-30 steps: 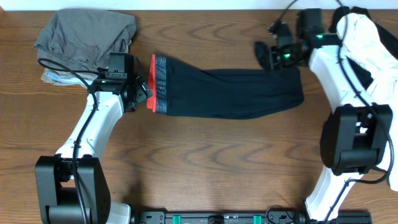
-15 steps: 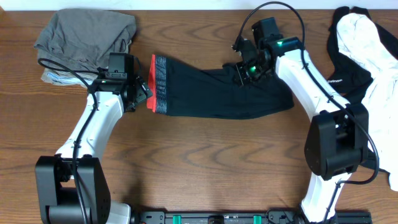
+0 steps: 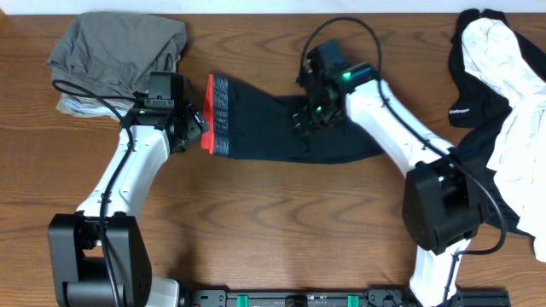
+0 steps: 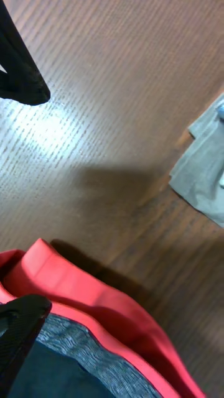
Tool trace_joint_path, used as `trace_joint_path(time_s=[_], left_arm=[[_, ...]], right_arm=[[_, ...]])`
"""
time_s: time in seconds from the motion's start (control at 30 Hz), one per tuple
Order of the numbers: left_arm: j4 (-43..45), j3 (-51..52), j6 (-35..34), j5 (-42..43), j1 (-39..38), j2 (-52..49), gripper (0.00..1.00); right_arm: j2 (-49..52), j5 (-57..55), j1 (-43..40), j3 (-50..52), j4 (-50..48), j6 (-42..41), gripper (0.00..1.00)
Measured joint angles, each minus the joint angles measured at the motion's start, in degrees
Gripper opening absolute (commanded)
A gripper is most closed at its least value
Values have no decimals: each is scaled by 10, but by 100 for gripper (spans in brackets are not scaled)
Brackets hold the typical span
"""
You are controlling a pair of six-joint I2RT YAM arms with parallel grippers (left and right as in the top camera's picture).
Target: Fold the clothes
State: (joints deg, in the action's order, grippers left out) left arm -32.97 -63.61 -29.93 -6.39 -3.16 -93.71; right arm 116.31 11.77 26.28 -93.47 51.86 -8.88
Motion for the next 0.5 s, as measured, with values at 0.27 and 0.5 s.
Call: trace_joint_path(time_s=[0.27,0.5], left_arm=[[1,0,0,0,0,0,98],[12,0,52,51,1,0,98]], right_arm=[[0,-10,24,2,-16,-11,86],[0,-28,-19,-8,3,-10,91]])
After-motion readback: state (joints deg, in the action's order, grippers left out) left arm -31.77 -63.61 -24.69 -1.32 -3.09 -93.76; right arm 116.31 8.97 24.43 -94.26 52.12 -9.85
